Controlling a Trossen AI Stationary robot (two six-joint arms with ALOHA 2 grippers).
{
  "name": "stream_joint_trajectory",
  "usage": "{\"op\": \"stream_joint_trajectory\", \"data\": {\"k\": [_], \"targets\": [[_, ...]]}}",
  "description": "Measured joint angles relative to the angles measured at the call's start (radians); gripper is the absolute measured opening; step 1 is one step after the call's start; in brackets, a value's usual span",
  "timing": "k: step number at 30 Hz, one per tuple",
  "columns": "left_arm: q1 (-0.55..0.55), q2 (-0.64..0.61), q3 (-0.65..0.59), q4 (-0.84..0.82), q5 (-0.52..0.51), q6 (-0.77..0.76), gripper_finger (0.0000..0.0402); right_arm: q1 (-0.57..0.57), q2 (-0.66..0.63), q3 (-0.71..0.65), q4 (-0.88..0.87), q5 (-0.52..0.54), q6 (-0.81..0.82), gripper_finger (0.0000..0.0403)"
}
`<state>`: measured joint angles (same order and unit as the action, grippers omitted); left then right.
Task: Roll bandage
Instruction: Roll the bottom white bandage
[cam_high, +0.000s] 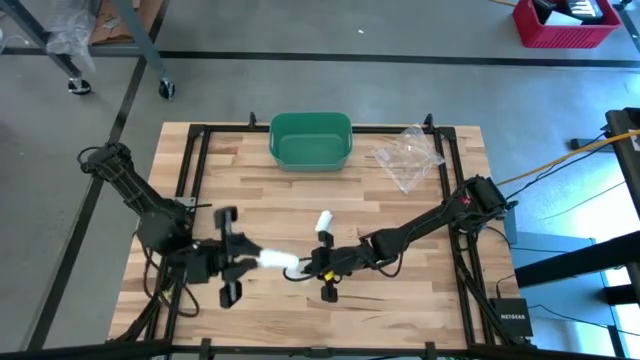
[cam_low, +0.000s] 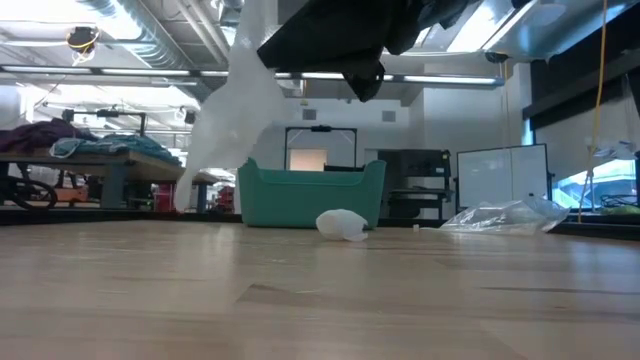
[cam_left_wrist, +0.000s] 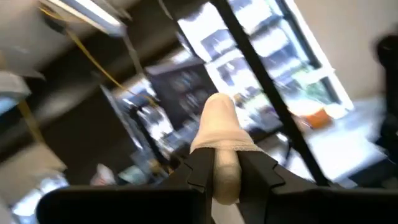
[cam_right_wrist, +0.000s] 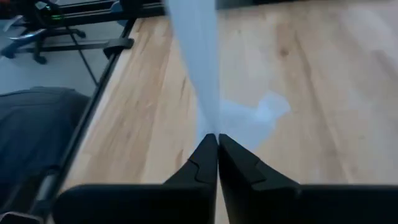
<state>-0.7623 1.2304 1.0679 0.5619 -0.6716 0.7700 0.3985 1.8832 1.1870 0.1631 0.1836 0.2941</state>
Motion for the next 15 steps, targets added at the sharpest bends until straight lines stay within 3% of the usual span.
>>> {"op": "stream_joint_trajectory", "data": {"k": [5,15], "targets": [[0.011,0.002,0.0,-0.19,0.0,-0.166,0.0041,0.0,0.0,0.0,-0.003,0.006,0.035,0.0056],[0.031,0.002,0.0,-0.236,-0.055,-0.222,0.0041,-0.009,-0.011,-0.001,-0.067,-0.012,-0.033,0.017]]}}
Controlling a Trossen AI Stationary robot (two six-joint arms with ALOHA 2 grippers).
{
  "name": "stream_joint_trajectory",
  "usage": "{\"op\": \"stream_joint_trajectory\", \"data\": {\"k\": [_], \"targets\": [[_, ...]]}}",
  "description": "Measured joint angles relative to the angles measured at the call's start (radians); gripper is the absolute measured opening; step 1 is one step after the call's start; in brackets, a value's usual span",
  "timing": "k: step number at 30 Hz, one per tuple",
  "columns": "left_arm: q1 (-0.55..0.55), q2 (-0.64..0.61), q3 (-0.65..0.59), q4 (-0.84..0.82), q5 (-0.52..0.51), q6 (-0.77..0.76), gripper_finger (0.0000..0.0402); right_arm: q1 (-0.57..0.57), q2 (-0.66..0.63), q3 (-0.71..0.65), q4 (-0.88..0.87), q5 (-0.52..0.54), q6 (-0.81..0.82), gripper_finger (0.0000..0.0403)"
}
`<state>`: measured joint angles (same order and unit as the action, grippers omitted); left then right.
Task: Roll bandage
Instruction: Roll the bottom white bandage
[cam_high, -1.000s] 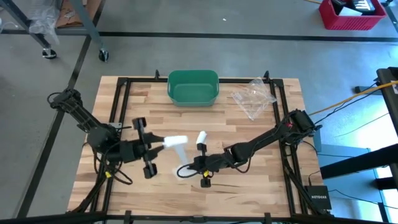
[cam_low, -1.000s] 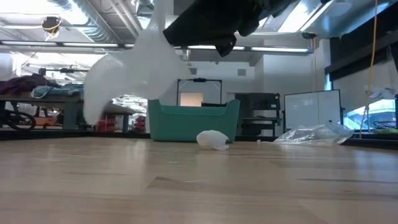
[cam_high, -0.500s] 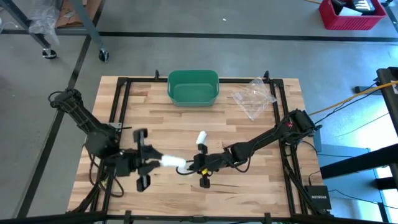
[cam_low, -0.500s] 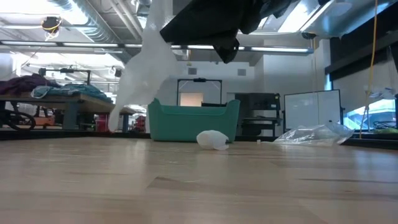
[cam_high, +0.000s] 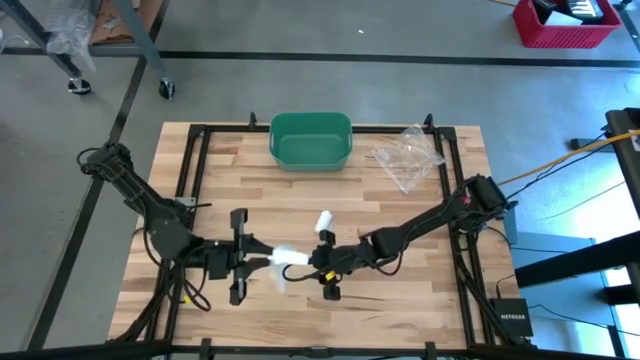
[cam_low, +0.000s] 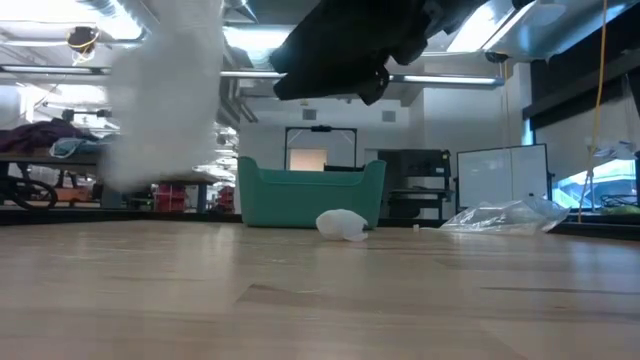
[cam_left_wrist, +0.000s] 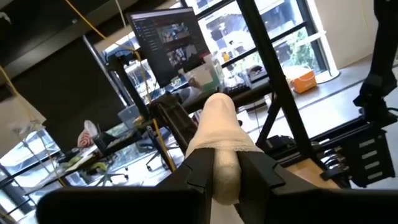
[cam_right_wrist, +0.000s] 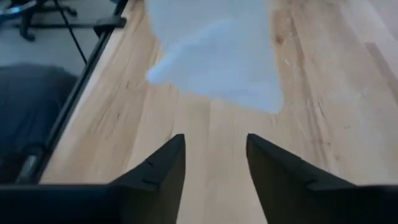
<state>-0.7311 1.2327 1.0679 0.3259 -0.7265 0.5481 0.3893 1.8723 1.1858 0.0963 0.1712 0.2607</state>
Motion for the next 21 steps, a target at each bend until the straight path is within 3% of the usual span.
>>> {"op": "stream_joint_trajectory", "data": {"k": [8,12,21], "targets": [[0.013,0.0,0.0,0.0,-0.008,0.0,0.0041,0.003,0.016,0.0,0.048,0.001,-0.088,0.0184],[0.036,0.0,0.0,-0.001,-0.087,-0.009,0.0041,0.003,0.039,0.0,0.084,-0.005,-0.083,0.0182],[0.088,0.0,0.0,-0.002,-0.108,-0.094,0.0041,-0.018,0.046,0.0,0.095,0.049,0.17,0.0182]]}}
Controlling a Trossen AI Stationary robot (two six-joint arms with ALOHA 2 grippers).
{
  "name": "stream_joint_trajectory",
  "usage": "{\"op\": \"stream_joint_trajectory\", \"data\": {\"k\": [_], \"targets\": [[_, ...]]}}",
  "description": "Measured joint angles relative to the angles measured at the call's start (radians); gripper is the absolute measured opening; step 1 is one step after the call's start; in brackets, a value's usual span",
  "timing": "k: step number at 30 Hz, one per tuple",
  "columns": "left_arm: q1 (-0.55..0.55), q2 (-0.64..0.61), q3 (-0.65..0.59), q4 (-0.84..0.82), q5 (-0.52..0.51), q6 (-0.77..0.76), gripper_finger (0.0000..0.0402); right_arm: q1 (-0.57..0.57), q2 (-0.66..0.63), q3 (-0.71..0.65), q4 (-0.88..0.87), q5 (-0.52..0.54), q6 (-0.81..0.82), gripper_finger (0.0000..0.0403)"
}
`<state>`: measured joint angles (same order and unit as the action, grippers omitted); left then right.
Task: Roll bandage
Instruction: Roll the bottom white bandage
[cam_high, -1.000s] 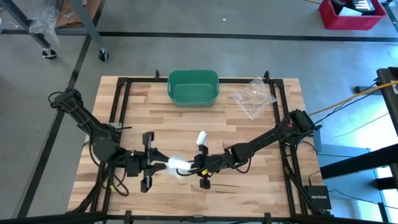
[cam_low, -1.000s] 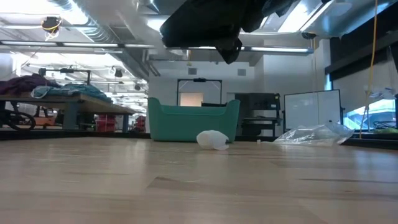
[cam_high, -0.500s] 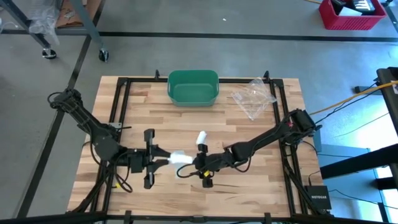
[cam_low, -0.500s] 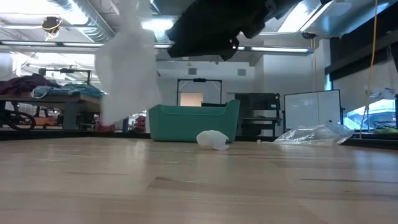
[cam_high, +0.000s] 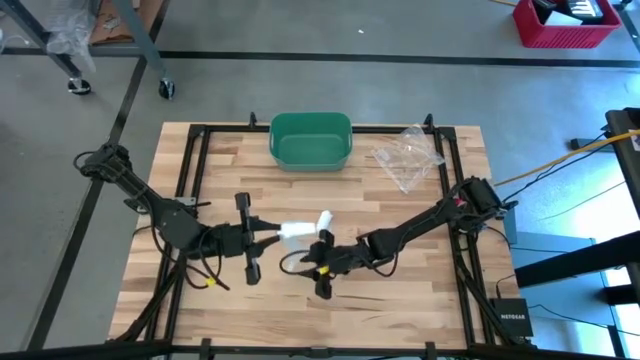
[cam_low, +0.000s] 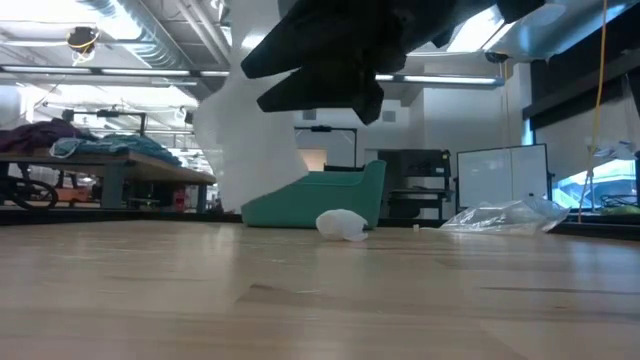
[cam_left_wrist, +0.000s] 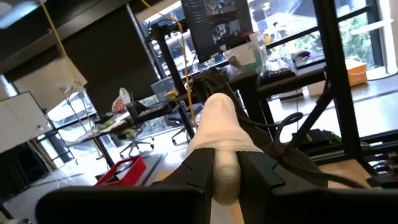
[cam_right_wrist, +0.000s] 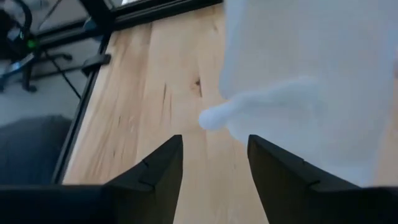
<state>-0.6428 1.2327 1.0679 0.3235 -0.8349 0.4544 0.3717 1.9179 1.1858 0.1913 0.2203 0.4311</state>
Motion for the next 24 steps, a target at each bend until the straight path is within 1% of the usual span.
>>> {"op": "stream_joint_trajectory", "data": {"k": [6,10,14,24], "targets": [[0.022,0.0,0.0,0.0,0.0,-0.04,0.0041,-0.015,0.0,0.0,0.001,0.002,0.108,0.0182],[0.042,0.0,0.0,0.0,0.0,-0.073,0.0041,-0.014,0.0,0.0,0.001,0.087,0.143,0.0182],[0.057,0.0,0.0,0.0,0.006,-0.087,0.0041,-0.019,0.0,0.0,0.003,0.151,0.147,0.0182],[0.06,0.0,0.0,0.0,0.013,-0.086,0.0041,-0.019,0.013,0.001,0.051,0.155,0.165,0.0182]]}}
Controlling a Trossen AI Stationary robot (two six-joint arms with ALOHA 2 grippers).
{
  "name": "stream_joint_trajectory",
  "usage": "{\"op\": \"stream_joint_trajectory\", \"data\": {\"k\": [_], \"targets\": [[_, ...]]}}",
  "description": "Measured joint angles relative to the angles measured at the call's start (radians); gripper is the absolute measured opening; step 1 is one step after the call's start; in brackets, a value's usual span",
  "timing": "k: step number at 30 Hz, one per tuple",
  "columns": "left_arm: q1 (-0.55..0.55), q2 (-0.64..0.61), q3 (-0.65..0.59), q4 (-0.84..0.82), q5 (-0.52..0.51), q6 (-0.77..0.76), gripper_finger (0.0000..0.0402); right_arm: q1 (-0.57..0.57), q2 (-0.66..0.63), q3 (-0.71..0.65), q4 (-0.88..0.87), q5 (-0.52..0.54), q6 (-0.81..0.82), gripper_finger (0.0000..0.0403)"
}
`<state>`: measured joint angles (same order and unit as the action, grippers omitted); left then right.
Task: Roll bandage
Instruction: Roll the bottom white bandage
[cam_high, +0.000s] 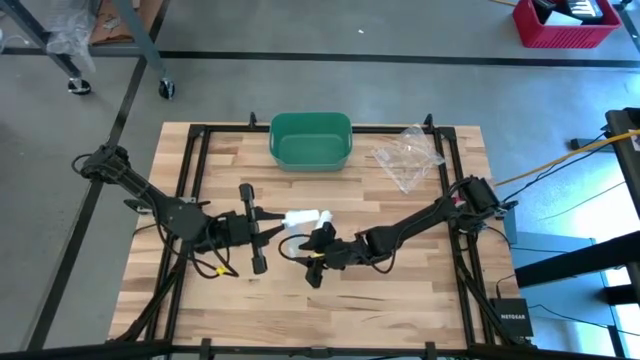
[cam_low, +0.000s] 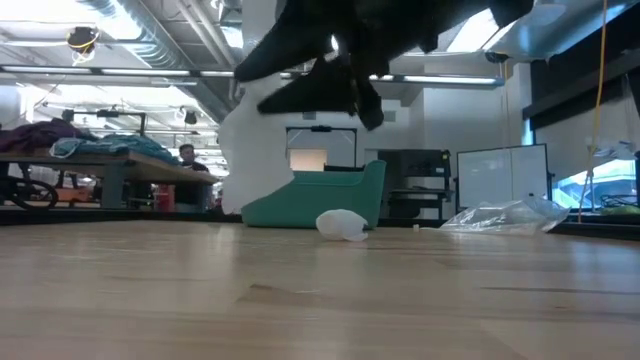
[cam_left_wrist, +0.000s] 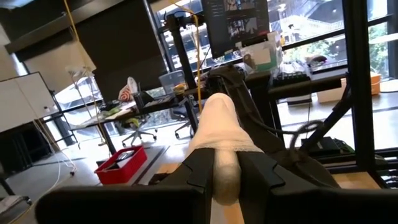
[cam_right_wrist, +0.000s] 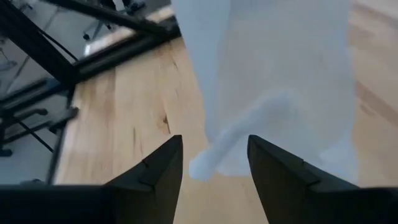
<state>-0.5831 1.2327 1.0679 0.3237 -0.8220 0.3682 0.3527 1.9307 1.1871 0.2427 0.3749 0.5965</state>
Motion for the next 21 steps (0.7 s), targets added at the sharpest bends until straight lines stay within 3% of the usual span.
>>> {"op": "stream_joint_trajectory", "data": {"k": [12,15,21], "targets": [[0.002,0.0,0.0,0.0,0.0,0.001,0.0041,-0.02,0.067,0.0,0.032,0.026,-0.007,0.017],[0.002,0.0,0.0,-0.001,0.0,0.001,0.0041,-0.021,0.066,0.0,0.038,0.035,-0.028,0.0135],[0.002,0.0,0.0,-0.001,0.0,0.001,0.0041,-0.021,0.066,0.0,0.033,0.025,-0.103,0.0014]]}}
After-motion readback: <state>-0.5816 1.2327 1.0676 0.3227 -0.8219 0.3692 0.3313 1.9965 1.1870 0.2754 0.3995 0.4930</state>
